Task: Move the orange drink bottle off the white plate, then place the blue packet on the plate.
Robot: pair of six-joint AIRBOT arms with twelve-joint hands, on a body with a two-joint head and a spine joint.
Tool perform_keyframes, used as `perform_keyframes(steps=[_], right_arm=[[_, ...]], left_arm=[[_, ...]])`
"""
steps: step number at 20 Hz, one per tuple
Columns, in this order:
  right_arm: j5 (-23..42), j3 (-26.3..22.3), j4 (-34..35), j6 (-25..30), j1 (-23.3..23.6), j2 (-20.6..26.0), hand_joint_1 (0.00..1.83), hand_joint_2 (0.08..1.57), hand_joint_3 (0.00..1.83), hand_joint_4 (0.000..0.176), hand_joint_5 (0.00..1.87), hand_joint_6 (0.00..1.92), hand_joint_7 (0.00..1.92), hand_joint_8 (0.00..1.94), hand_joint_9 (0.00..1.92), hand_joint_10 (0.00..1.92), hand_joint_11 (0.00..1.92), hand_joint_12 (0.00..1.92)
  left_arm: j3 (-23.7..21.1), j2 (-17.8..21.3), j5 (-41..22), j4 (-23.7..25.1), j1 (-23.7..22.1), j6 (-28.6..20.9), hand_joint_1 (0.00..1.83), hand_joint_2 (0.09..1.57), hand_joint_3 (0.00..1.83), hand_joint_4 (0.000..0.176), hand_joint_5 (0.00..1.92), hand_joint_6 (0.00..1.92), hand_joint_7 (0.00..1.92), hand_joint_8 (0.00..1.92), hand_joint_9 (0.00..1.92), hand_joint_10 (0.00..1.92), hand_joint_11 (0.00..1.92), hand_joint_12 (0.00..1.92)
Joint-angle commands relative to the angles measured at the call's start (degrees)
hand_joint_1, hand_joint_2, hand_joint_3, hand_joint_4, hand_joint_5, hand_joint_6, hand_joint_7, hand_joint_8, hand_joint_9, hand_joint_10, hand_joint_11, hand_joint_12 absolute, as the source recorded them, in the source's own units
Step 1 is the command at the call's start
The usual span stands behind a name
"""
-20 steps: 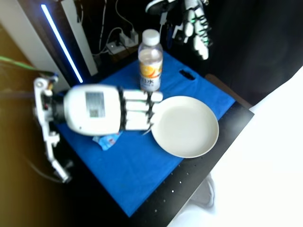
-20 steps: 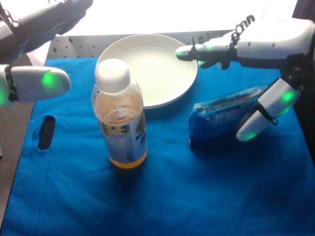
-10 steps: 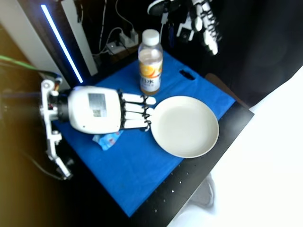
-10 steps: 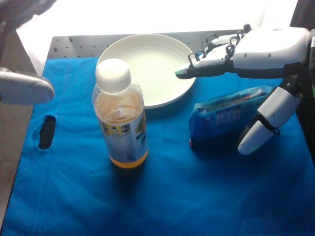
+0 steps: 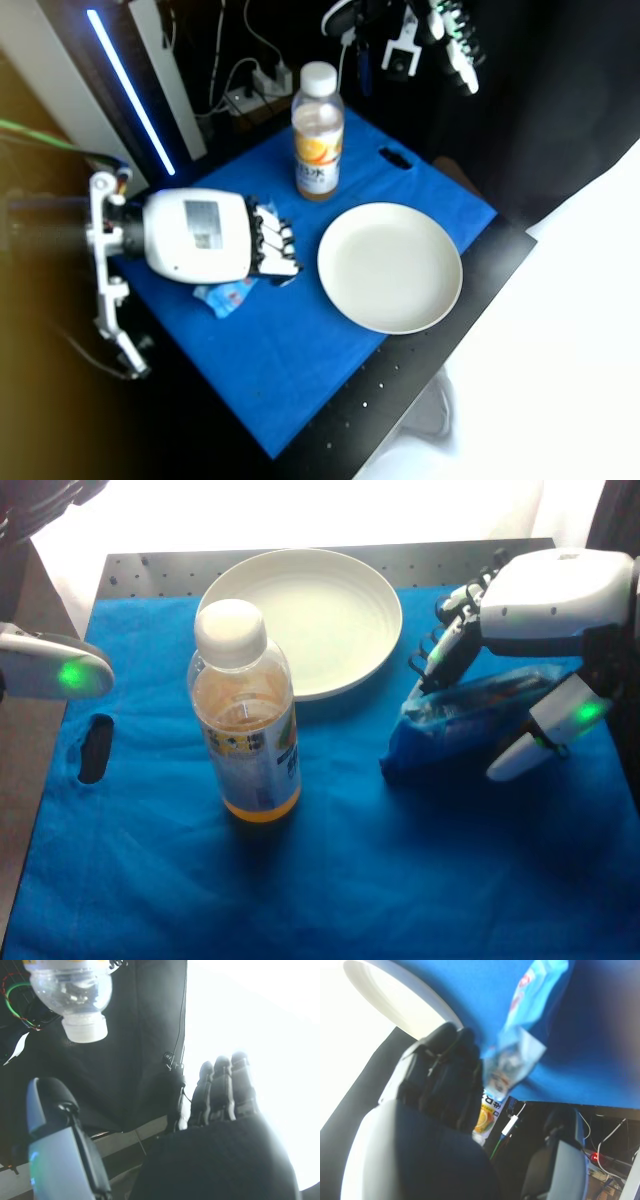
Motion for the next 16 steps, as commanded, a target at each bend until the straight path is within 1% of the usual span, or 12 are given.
perform_keyframes(steps=[1, 3, 5, 6, 7, 8, 9, 10, 11, 12, 15, 16], right_arm=[[2.03, 0.0, 2.78, 0.23, 0.13, 0.2, 1.03, 0.86, 0.0, 0.0, 0.87, 0.01, 0.99, 0.03, 0.74, 0.84, 0.38, 1.62], [1.06, 0.13, 2.58, 0.22, -0.06, 0.26, 1.13, 0.89, 0.0, 0.0, 0.91, 0.01, 1.05, 0.04, 0.72, 0.92, 0.35, 1.66], [-0.28, 0.5, 2.25, 0.21, -0.09, 0.24, 1.17, 0.93, 0.0, 0.0, 0.93, 0.01, 1.06, 0.03, 0.71, 0.86, 0.28, 1.68], [-0.73, 0.8, 2.25, 0.21, -0.09, 0.24, 1.22, 0.94, 0.0, 0.0, 0.99, 0.02, 1.13, 0.04, 0.79, 0.84, 0.34, 1.67], [-1.29, 1.09, 2.25, 0.2, -0.09, 0.23, 1.28, 1.01, 0.0, 0.0, 1.06, 0.52, 1.25, 0.51, 1.02, 0.79, 0.7, 1.56], [-1.61, 1.35, 2.24, 0.19, -0.09, 0.2, 1.28, 1.04, 0.0, 0.0, 1.04, 0.71, 1.22, 0.69, 1.09, 0.69, 0.8, 1.43], [-2.07, 1.61, 2.14, 0.19, -0.1, 0.0, 1.28, 1.05, 0.0, 0.0, 1.05, 0.72, 1.2, 0.75, 1.15, 0.61, 0.85, 1.35], [-2.36, 1.71, 2.14, 0.18, -0.1, -0.04, 1.27, 1.05, 0.0, 0.0, 1.07, 0.71, 1.17, 0.81, 1.14, 0.58, 0.76, 1.37], [-2.7, 1.87, 2.12, 0.07, -0.1, -0.07, 1.28, 1.06, 0.0, 0.0, 1.09, 0.61, 1.14, 0.92, 1.09, 0.83, 0.74, 1.56], [-3.1, 2.23, 2.12, 0.05, -0.1, -0.16, 1.27, 1.12, 0.0, 0.0, 1.02, 0.62, 0.97, 1.28, 0.89, 1.47, 0.59, 1.91], [-3.2, 2.5, 2.16, 0.05, -0.09, -0.16, 1.26, 1.14, 0.0, 0.0, 0.98, 0.66, 0.93, 1.36, 0.89, 1.61, 0.73, 1.92], [-3.19, 2.46, 2.16, 0.05, -0.09, -0.16, 1.27, 1.13, 0.0, 0.0, 0.99, 0.66, 0.95, 1.32, 0.92, 1.49, 0.78, 1.83]], left_arm=[[-0.2, -0.23, -6.6, -2.68, -0.3, -0.2, 0.66, 0.77, 0.01, 0.169, 0.0, 0.0, 0.0, 0.0, 0.0, 0.0, 0.0, 0.0], [-0.31, -0.31, -6.81, -2.76, -0.13, -0.2, 0.64, 0.76, 0.01, 0.158, 0.0, 0.0, 0.0, 0.0, 0.0, 0.0, 0.0, 0.0], [-0.33, -0.46, -7.01, -2.84, -0.08, -0.19, 0.64, 0.75, 0.0, 0.17, 0.0, 0.0, 0.0, 0.0, 0.0, 0.0, 0.0, 0.0], [-0.35, -0.54, -7.08, -2.84, -0.11, -0.19, 0.62, 0.76, 0.0, 0.172, 0.0, 0.0, 0.0, 0.0, 0.0, 0.0, 0.0, 0.0], [-0.36, -0.58, -7.13, -2.84, -0.11, -0.19, 0.6, 0.73, 0.0, 0.172, 0.0, 0.0, 0.0, 0.0, 0.0, 0.0, 0.0, 0.0], [-0.38, -0.58, -7.16, -2.84, -0.11, -0.19, 0.6, 0.72, 0.0, 0.162, 0.0, 0.0, 0.0, 0.0, 0.0, 0.0, 0.0, 0.0], [-0.4, -0.58, -7.24, -2.84, -0.09, -0.19, 0.58, 0.72, 0.0, 0.154, 0.0, 0.0, 0.0, 0.0, 0.0, 0.0, 0.0, 0.0], [-0.43, -0.58, -7.27, -2.89, -0.05, -0.19, 0.57, 0.73, 0.0, 0.16, 0.0, 0.0, 0.0, 0.0, 0.0, 0.0, 0.0, 0.0], [-0.43, -0.59, -7.31, -2.96, 0.0, -0.19, 0.57, 0.73, 0.0, 0.165, 0.0, 0.0, 0.0, 0.0, 0.0, 0.0, 0.0, 0.0], [-0.43, -0.66, -7.4, -3.02, 0.01, -0.19, 0.54, 0.7, 0.0, 0.15, 0.0, 0.0, 0.0, 0.0, 0.0, 0.0, 0.0, 0.0], [-0.43, -0.7, -7.46, -3.02, 0.06, -0.19, 0.55, 0.69, 0.0, 0.149, 0.0, 0.0, 0.0, 0.0, 0.0, 0.0, 0.0, 0.0], [-0.43, -0.7, -7.48, -3.02, 0.07, -0.19, 0.53, 0.7, 0.0, 0.144, 0.0, 0.0, 0.0, 0.0, 0.0, 0.0, 0.0, 0.0]])
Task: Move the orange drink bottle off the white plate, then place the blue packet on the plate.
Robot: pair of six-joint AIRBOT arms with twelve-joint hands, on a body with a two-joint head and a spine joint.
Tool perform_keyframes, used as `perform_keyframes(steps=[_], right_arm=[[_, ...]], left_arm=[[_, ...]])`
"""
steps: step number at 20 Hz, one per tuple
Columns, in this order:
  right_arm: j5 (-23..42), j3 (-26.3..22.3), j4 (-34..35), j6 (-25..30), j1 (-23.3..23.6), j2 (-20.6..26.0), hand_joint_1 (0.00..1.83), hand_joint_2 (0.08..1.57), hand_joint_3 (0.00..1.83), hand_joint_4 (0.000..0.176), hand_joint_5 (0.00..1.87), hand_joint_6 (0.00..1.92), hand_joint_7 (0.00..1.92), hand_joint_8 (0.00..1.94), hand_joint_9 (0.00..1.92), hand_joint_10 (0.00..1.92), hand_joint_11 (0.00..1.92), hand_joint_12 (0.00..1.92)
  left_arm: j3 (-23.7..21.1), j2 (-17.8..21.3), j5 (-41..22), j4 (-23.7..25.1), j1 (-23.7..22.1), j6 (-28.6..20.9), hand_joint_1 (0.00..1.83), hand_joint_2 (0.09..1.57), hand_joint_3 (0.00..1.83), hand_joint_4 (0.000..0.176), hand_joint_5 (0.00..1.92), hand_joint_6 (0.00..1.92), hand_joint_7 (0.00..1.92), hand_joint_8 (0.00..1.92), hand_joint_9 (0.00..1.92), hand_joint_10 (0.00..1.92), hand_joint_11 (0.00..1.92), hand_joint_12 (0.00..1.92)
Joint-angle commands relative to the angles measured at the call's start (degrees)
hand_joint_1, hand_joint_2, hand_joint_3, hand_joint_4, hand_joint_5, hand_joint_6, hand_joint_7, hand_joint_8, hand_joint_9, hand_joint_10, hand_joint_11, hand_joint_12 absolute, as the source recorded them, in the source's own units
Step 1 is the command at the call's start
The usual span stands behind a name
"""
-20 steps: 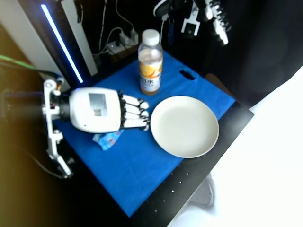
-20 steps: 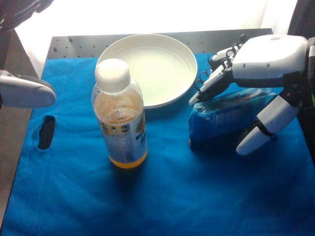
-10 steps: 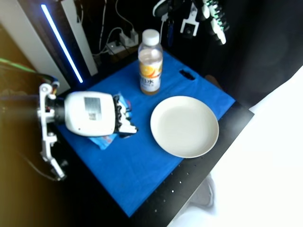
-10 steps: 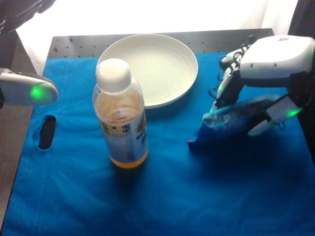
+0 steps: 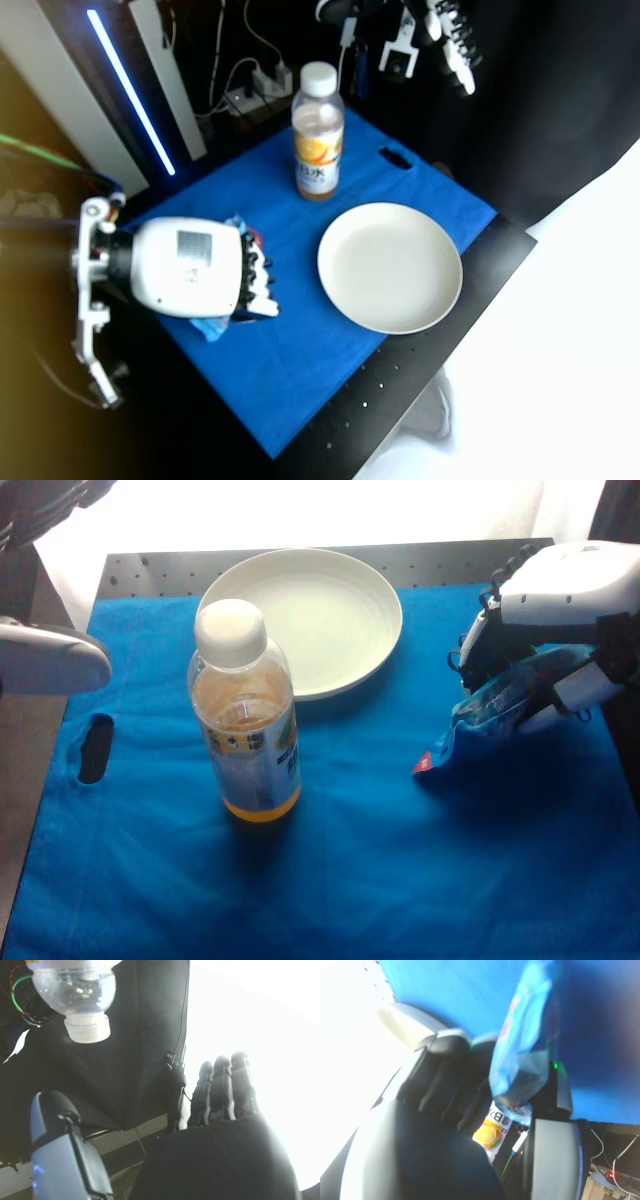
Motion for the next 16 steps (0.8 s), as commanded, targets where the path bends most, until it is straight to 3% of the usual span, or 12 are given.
perform_keyframes(steps=[1, 2, 3, 4, 5, 6, 7, 8, 10, 11, 12, 16], right_arm=[[1.6, 0.03, 2.13, -0.1, 0.37, -0.03, 1.27, 1.11, 0.0, 0.0, 0.99, 0.88, 0.98, 1.11, 0.94, 1.64, 0.88, 1.9], [1.62, -0.33, 2.14, -0.11, 0.43, -0.02, 1.26, 1.14, 0.0, 0.0, 0.99, 0.7, 0.92, 1.34, 0.93, 1.7, 0.9, 1.92], [1.64, -0.85, 2.15, -0.11, 1.34, 0.04, 1.2, 1.1, 0.0, 0.0, 1.02, 0.85, 0.96, 1.5, 0.98, 1.88, 1.04, 1.92], [1.65, -1.46, 2.15, -0.49, 2.52, 0.58, 1.18, 1.1, 0.0, 0.0, 1.01, 0.9, 0.96, 1.51, 0.98, 1.88, 1.04, 1.92], [1.65, -1.78, 2.17, -1.1, 3.23, 0.96, 1.24, 1.15, 0.0, 0.0, 0.96, 0.77, 0.92, 1.42, 0.93, 1.69, 0.9, 1.89], [1.65, -1.86, 2.17, -1.55, 4.3, 0.99, 1.25, 1.16, 0.0, 0.0, 0.94, 0.75, 0.89, 1.44, 0.9, 1.66, 0.85, 1.89], [1.65, -1.85, 2.17, -1.89, 5.02, 1.01, 1.26, 1.14, 0.0, 0.0, 0.94, 0.96, 0.94, 1.19, 0.92, 1.68, 0.88, 1.9], [1.66, -1.87, 2.18, -2.28, 5.89, 1.01, 1.26, 1.15, 0.0, 0.0, 0.94, 0.78, 0.92, 1.34, 0.9, 1.53, 0.83, 1.81], [1.71, -1.88, 2.18, -2.87, 7.26, 1.01, 1.25, 1.16, 0.0, 0.0, 0.91, 0.77, 0.91, 1.38, 0.93, 1.46, 0.85, 1.77], [1.73, -1.91, 2.18, -3.15, 7.74, 1.01, 1.26, 1.13, 0.0, 0.0, 0.93, 0.96, 0.95, 1.16, 0.99, 1.54, 0.94, 1.85], [1.74, -1.92, 2.18, -3.48, 8.22, 1.01, 1.26, 1.13, 0.0, 0.0, 0.94, 0.99, 0.97, 1.1, 1.02, 1.6, 0.98, 1.89], [1.74, -1.68, 2.18, -4.33, 10.1, 0.76, 1.17, 1.11, 0.0, 0.0, 0.99, 0.95, 1.03, 1.24, 1.01, 1.64, 1.01, 1.91]], left_arm=[[-0.16, -0.29, -6.81, -2.53, -0.39, -0.21, 0.55, 0.69, 0.0, 0.148, 0.0, 0.0, 0.0, 0.0, 0.0, 0.0, 0.0, 0.0], [-0.16, -0.3, -6.83, -2.55, -0.33, -0.21, 0.54, 0.68, 0.0, 0.148, 0.0, 0.0, 0.0, 0.0, 0.0, 0.0, 0.0, 0.0], [-0.16, -0.32, -6.83, -2.58, -0.29, -0.19, 0.54, 0.67, 0.0, 0.141, 0.0, 0.0, 0.0, 0.0, 0.0, 0.0, 0.0, 0.0], [-0.16, -0.32, -6.83, -2.59, -0.25, -0.18, 0.55, 0.67, 0.0, 0.155, 0.0, 0.0, 0.0, 0.0, 0.0, 0.0, 0.0, 0.0], [-0.15, -0.32, -6.83, -2.61, -0.25, -0.12, 0.56, 0.69, 0.0, 0.172, 0.0, 0.0, 0.0, 0.0, 0.0, 0.0, 0.0, 0.0], [-0.14, -0.33, -6.83, -2.63, -0.25, -0.06, 0.56, 0.68, 0.0, 0.175, 0.0, 0.0, 0.0, 0.0, 0.0, 0.0, 0.0, 0.0], [-0.14, -0.33, -6.88, -2.69, -0.25, -0.04, 0.55, 0.69, 0.0, 0.176, 0.0, 0.0, 0.0, 0.0, 0.0, 0.0, 0.0, 0.0], [-0.14, -0.33, -6.89, -2.7, -0.21, -0.03, 0.55, 0.69, 0.0, 0.176, 0.0, 0.0, 0.0, 0.0, 0.0, 0.0, 0.01, 0.0], [-0.16, -0.35, -6.9, -2.7, -0.16, -0.02, 0.55, 0.69, 0.0, 0.174, 0.0, 0.0, 0.0, 0.0, 0.0, 0.0, 0.03, 0.01], [-0.16, -0.4, -6.9, -2.7, -0.16, -0.02, 0.55, 0.68, 0.0, 0.176, 0.0, 0.0, 0.0, 0.0, 0.0, 0.0, 0.02, 0.01], [-0.14, -0.51, -6.9, -2.7, -0.16, -0.02, 0.56, 0.68, 0.0, 0.176, 0.0, 0.0, 0.0, 0.0, 0.0, 0.0, 0.02, 0.01], [-0.09, -0.69, -6.96, -2.69, -0.14, 0.0, 0.52, 0.74, 0.02, 0.176, 0.0, 0.0, 0.0, 0.0, 0.0, 0.0, 0.0, 0.0]])
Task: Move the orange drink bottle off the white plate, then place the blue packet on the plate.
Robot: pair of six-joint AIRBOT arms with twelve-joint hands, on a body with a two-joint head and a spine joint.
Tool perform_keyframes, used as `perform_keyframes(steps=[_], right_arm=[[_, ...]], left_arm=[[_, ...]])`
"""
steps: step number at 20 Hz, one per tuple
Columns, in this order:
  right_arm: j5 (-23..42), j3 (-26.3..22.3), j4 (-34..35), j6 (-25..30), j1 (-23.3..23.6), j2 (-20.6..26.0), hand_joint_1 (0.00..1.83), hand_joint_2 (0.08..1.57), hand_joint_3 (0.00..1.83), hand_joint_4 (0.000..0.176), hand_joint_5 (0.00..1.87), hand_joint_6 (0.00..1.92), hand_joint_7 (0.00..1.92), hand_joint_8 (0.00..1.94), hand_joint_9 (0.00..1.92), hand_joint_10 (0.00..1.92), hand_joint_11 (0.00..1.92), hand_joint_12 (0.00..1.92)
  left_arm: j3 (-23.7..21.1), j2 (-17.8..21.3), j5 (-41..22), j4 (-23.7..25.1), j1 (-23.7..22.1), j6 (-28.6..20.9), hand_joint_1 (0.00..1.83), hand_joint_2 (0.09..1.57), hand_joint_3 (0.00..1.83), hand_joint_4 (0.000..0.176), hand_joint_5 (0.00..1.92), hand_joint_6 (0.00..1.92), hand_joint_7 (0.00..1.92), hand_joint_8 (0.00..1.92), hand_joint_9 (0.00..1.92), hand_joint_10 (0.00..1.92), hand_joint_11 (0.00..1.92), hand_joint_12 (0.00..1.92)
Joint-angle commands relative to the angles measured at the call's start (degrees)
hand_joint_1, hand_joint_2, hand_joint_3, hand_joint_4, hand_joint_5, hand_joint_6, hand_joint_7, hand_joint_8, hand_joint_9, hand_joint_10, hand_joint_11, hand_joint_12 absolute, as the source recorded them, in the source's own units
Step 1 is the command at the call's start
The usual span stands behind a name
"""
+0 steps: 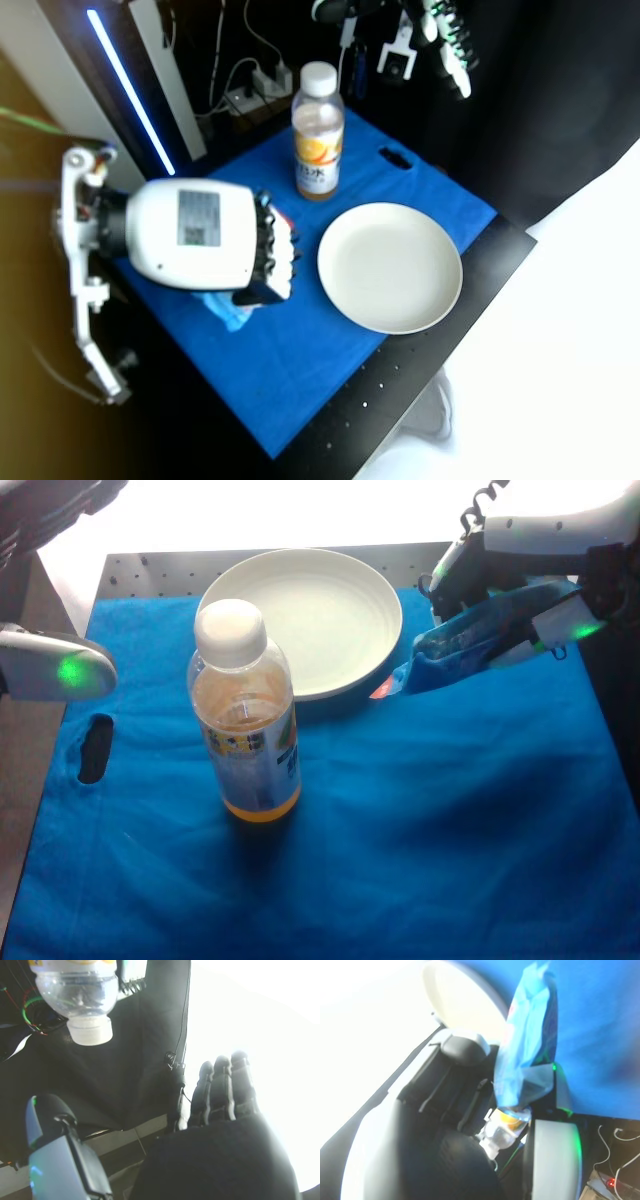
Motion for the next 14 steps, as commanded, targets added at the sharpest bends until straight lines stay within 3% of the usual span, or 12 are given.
perform_keyframes(steps=[1, 2, 3, 4, 6, 7, 8, 9, 10, 13, 14], right_arm=[[2.15, 0.32, 2.96, -0.51, 1.88, -0.07, 1.18, 1.1, 0.0, 0.0, 1.0, 0.92, 1.02, 1.25, 1.01, 1.68, 1.01, 1.92], [2.14, 0.68, 2.97, -0.71, 2.87, -0.34, 1.24, 1.14, 0.0, 0.0, 0.97, 0.74, 0.93, 1.36, 0.97, 1.6, 0.94, 1.9], [2.14, 0.95, 2.97, -0.77, 3.31, -0.55, 1.26, 1.14, 0.0, 0.0, 0.98, 0.66, 0.93, 1.35, 0.97, 1.57, 0.89, 1.89], [2.14, 1.62, 2.97, -0.82, 4.25, -1.13, 1.27, 1.12, 0.0, 0.0, 1.01, 0.61, 0.98, 1.27, 0.96, 1.37, 0.83, 1.75], [2.14, 3.09, 2.97, -0.82, 5.63, -2.22, 1.27, 1.12, 0.0, 0.0, 1.05, 0.55, 0.95, 1.33, 0.93, 1.49, 0.83, 1.83], [2.14, 4.06, 3.0, -0.82, 5.76, -3.58, 1.21, 1.07, 0.0, 0.0, 1.12, 0.68, 0.94, 1.45, 0.91, 1.75, 0.92, 1.9], [2.13, 4.95, 3.17, -0.82, 5.99, -4.76, 1.2, 1.06, 0.0, 0.0, 1.11, 0.73, 0.93, 1.47, 0.89, 1.79, 0.92, 1.92], [2.14, 5.75, 3.23, -0.82, 6.22, -5.85, 1.19, 1.06, 0.0, 0.0, 1.11, 0.75, 0.93, 1.4, 0.89, 1.74, 0.9, 1.92], [2.14, 6.59, 3.23, -0.82, 6.61, -7.11, 1.27, 1.12, 0.0, 0.0, 1.04, 0.58, 0.97, 1.28, 0.97, 1.37, 0.89, 1.73], [2.13, 9.05, 3.3, -0.82, 7.25, -10.13, 1.27, 1.11, 0.0, 0.0, 1.07, 0.52, 0.99, 1.24, 1.03, 1.24, 0.93, 1.63], [2.12, 10.15, 3.56, -0.82, 7.41, -11.42, 1.27, 1.12, 0.0, 0.0, 1.06, 0.53, 0.97, 1.29, 1.05, 1.38, 0.99, 1.72]], left_arm=[[-0.03, -0.13, -6.78, -2.54, -0.31, -0.22, 0.49, 0.76, 0.03, 0.176, 0.0, 0.0, 0.0, 0.0, 0.0, 0.0, 0.0, 0.0], [-0.03, -0.21, -6.82, -2.53, -0.31, -0.21, 0.51, 0.78, 0.03, 0.176, 0.0, 0.0, 0.0, 0.0, 0.0, 0.0, 0.0, 0.0], [-0.03, -0.31, -6.84, -2.53, -0.32, -0.19, 0.51, 0.8, 0.01, 0.176, 0.0, 0.0, 0.0, 0.0, 0.0, 0.0, 0.0, 0.0], [0.06, -0.47, -6.87, -2.53, -0.32, -0.18, 0.54, 0.85, 0.03, 0.176, 0.0, 0.0, 0.0, 0.0, 0.0, 0.0, 0.0, 0.0], [0.31, -0.75, -6.91, -2.49, -0.32, -0.18, 0.57, 0.81, 0.0, 0.176, 0.0, 0.0, 0.0, 0.0, 0.0, 0.0, 0.0, 0.0], [0.4, -0.81, -6.95, -2.43, -0.32, -0.18, 0.58, 0.78, 0.0, 0.176, 0.0, 0.0, 0.0, 0.0, 0.0, 0.0, 0.0, 0.0], [0.44, -0.82, -7.02, -2.4, -0.32, -0.17, 0.64, 0.76, 0.0, 0.176, 0.0, 0.0, 0.0, 0.0, 0.0, 0.0, 0.0, 0.0], [0.48, -0.85, -7.04, -2.34, -0.32, -0.17, 0.63, 0.76, 0.0, 0.176, 0.0, 0.0, 0.0, 0.0, 0.0, 0.0, 0.0, 0.0], [0.53, -0.92, -7.07, -2.27, -0.32, -0.17, 0.64, 0.75, 0.0, 0.176, 0.0, 0.0, 0.0, 0.0, 0.0, 0.0, 0.0, 0.0], [0.75, -1.24, -7.28, -2.19, -0.33, -0.17, 0.63, 0.7, 0.0, 0.176, 0.0, 0.0, 0.0, 0.0, 0.0, 0.0, 0.0, 0.0], [0.93, -1.47, -7.35, -2.09, -0.33, -0.17, 0.64, 0.71, 0.0, 0.176, 0.0, 0.0, 0.0, 0.0, 0.0, 0.0, 0.0, 0.0]])
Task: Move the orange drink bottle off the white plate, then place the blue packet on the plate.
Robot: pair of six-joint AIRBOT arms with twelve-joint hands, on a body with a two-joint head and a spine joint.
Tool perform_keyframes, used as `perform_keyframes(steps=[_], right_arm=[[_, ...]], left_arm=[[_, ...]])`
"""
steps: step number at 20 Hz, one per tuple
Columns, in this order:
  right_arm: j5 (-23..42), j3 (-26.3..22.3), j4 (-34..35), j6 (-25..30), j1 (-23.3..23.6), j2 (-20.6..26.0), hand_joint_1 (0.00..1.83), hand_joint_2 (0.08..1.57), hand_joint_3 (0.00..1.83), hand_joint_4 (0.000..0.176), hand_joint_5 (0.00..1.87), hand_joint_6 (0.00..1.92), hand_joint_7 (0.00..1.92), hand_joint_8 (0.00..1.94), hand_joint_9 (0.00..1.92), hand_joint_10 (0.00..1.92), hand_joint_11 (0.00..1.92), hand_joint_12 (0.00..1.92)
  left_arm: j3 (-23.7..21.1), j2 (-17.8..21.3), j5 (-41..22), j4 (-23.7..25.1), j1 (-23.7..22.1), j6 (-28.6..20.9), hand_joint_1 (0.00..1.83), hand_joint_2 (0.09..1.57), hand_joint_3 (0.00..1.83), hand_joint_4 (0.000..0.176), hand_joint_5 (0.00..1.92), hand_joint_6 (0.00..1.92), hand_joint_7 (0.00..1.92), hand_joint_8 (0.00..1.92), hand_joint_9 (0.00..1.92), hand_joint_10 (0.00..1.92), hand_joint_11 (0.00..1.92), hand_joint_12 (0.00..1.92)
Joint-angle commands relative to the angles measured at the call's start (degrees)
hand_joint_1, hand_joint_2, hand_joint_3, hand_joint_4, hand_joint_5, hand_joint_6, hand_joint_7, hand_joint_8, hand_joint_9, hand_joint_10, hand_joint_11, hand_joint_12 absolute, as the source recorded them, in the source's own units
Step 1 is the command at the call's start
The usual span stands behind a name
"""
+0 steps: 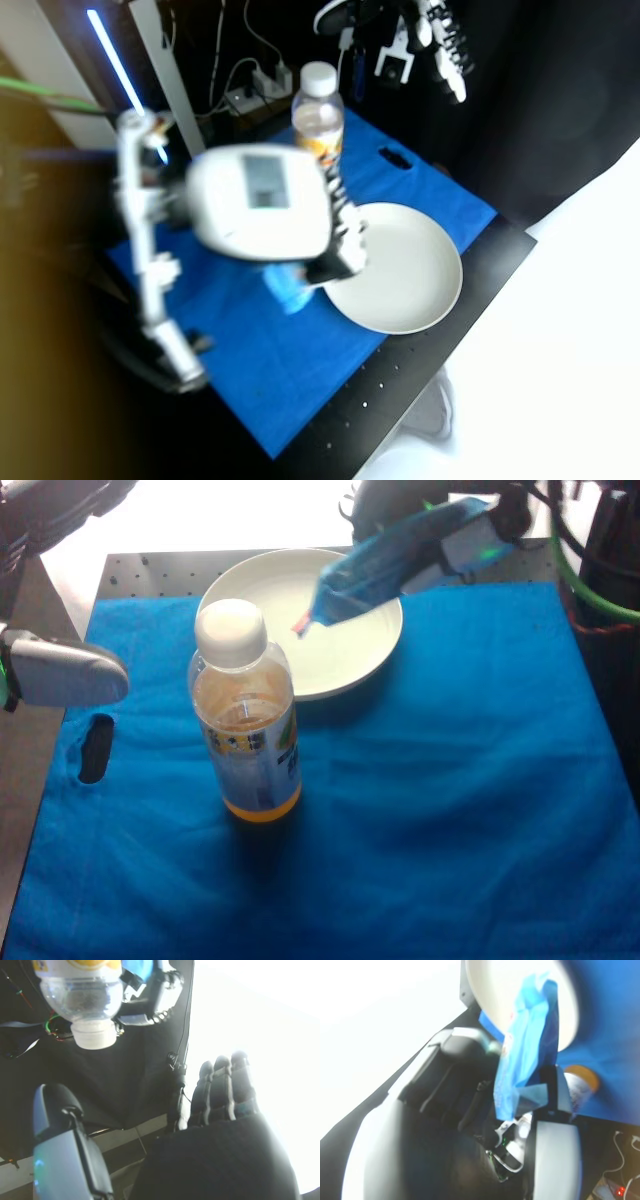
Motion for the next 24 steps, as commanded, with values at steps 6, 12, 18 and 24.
perform_keyframes(steps=[6, 12, 18, 24], right_arm=[[1.78, 5.13, 4.25, -0.06, 1.29, -5.69, 1.27, 1.1, 0.0, 0.0, 1.14, 0.42, 0.97, 1.25, 0.94, 1.22, 0.85, 1.61], [1.07, 9.06, 6.62, -0.06, 1.27, -9.19, 1.24, 1.09, 0.0, 0.002, 1.07, 0.75, 1.02, 1.0, 1.13, 0.44, 0.83, 1.24], [-1.02, 11.96, 7.3, -0.05, 0.81, -11.07, 1.08, 1.0, 0.0, 0.042, 0.55, 0.1, 0.75, 0.13, 0.79, 0.1, 0.46, 1.01], [-1.12, 11.97, 7.32, 0.27, 0.54, -11.02, 0.88, 0.84, 0.0, 0.176, 0.0, 0.0, 0.14, 0.01, 0.19, 0.0, 0.0, 0.32]], left_arm=[[0.5, -0.91, -7.75, -2.17, -0.36, -0.28, 0.59, 0.77, 0.02, 0.176, 0.0, 0.0, 0.0, 0.0, 0.0, 0.0, 0.0, 0.0], [0.93, -1.76, -8.62, -2.1, -0.83, -0.29, 0.47, 0.82, 0.02, 0.174, 0.0, 0.0, 0.0, 0.0, 0.0, 0.0, 0.0, 0.0], [1.12, -2.23, -8.48, -1.82, -1.21, -0.3, 0.45, 0.87, 0.02, 0.141, 0.0, 0.0, 0.0, 0.0, 0.0, 0.0, 0.0, 0.0], [1.12, -2.54, -8.71, -1.83, -1.27, -0.34, 0.55, 0.8, 0.0, 0.136, 0.0, 0.0, 0.0, 0.0, 0.0, 0.0, 0.0, 0.0]])
